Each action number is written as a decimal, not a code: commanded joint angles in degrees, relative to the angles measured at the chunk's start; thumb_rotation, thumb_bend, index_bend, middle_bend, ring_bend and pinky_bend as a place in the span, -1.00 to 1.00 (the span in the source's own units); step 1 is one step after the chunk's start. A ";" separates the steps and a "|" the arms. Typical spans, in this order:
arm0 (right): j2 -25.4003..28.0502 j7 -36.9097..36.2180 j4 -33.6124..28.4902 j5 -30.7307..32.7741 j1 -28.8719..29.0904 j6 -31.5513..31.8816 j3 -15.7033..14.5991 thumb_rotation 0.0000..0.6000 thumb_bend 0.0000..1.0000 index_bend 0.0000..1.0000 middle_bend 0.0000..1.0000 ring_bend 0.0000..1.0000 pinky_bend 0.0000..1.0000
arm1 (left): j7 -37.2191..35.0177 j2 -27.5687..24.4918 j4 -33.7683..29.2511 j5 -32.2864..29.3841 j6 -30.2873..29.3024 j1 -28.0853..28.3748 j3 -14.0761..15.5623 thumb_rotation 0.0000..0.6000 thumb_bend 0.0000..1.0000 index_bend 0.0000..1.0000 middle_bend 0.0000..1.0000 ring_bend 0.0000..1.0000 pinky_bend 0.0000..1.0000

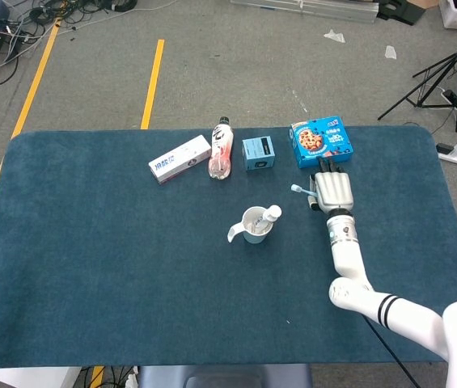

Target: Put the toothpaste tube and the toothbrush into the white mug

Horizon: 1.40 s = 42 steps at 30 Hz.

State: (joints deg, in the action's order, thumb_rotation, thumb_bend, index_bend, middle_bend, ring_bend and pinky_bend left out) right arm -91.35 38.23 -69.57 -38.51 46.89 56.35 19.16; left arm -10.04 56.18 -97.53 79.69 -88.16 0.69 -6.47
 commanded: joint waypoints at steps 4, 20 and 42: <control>2.74 -0.62 -4.90 -0.64 -0.19 2.41 0.92 1.00 -0.43 0.19 -0.82 -1.00 -0.58 | -0.02 0.00 0.07 -0.18 0.19 0.06 -0.03 1.00 -0.42 -0.23 -0.11 -0.10 -0.10; 11.07 -5.81 -23.73 -3.91 -0.48 8.59 5.80 1.00 -0.44 0.19 -0.80 -1.00 -0.58 | 0.56 0.13 0.04 -0.42 0.55 0.19 0.04 1.00 -0.42 -0.23 -0.11 -0.10 -0.10; 7.23 -25.93 -25.93 -14.44 -0.66 6.12 5.27 1.00 -0.43 0.19 -0.79 -1.00 -0.58 | 0.40 0.09 -0.04 -0.01 0.05 -0.03 0.14 1.00 -0.42 -0.23 -0.11 -0.10 -0.10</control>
State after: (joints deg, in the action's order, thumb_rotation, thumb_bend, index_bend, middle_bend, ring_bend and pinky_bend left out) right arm -83.35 13.41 -95.97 -51.97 46.07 62.89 24.67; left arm -9.63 56.28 -97.57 79.68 -88.10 0.65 -6.32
